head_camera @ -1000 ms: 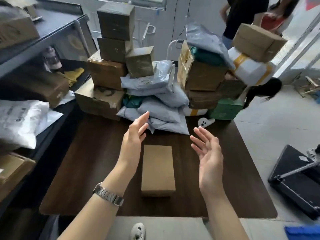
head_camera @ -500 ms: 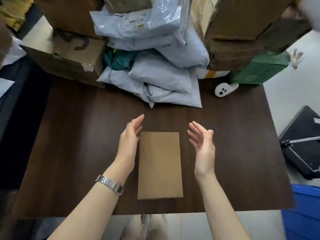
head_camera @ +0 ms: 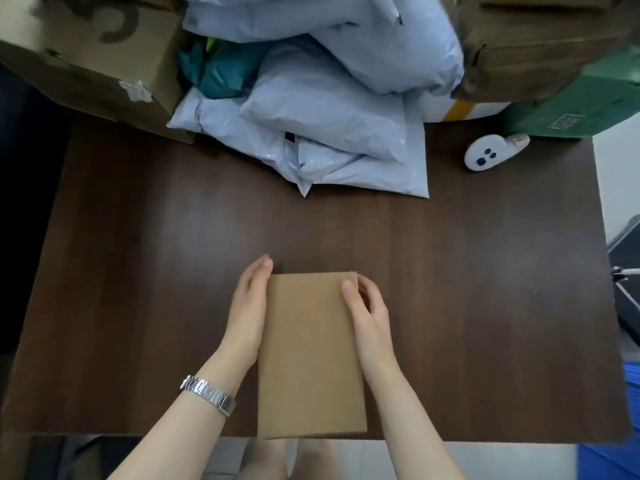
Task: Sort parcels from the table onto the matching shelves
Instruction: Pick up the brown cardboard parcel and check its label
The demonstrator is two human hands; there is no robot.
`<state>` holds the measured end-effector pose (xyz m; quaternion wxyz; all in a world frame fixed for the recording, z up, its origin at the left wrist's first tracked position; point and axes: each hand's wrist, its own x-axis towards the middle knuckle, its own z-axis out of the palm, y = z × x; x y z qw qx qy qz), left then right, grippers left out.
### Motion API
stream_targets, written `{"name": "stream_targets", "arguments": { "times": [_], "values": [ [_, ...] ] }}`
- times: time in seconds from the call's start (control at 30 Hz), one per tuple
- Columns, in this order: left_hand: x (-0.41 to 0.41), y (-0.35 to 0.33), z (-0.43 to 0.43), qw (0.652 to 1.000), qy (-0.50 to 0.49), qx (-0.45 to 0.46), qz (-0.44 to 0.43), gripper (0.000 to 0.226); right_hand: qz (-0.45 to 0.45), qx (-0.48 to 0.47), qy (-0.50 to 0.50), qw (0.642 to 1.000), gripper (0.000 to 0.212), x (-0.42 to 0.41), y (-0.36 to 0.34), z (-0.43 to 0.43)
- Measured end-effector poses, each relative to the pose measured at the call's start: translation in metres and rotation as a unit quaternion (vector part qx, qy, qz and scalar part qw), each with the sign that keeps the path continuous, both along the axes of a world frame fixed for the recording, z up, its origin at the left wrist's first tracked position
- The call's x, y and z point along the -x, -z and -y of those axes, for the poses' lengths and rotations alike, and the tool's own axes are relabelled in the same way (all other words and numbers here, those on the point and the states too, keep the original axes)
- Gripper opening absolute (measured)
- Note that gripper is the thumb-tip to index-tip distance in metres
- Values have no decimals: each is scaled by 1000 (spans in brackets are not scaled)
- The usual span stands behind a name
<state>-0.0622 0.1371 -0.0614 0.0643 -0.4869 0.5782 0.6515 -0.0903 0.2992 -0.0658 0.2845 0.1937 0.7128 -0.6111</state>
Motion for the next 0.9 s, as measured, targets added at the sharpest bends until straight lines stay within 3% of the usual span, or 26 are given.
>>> {"name": "stream_targets", "arguments": {
  "times": [0.07, 0.1, 0.23, 0.37, 0.5, 0.8, 0.9],
  "values": [
    [2, -4, 2, 1000, -6, 17, 1, 27, -1, -1, 2, 1000, 29, 3, -5, 4],
    [5, -8, 3, 1000, -12, 20, 4, 24, -5, 0, 0, 1000, 33, 6, -10, 5],
    [20, -45, 8, 999, -18, 34, -25, 37, -59, 3, 1, 998, 50, 25, -45, 9],
    [38, -109, 13, 996, -9, 43, -82, 50, -131, 25, 5, 991, 51, 43, -102, 13],
    [46, -176, 16, 988, 33, 34, -148, 41, -186, 54, 27, 981, 44, 51, -157, 13],
    [30, -228, 21, 959, 63, 22, -274, 62, -195, 130, 77, 969, 41, 43, -234, -3],
    [28, -234, 18, 951, 106, 64, -282, 46, -200, 134, 89, 966, 42, 36, -240, -4]
  ]
}}
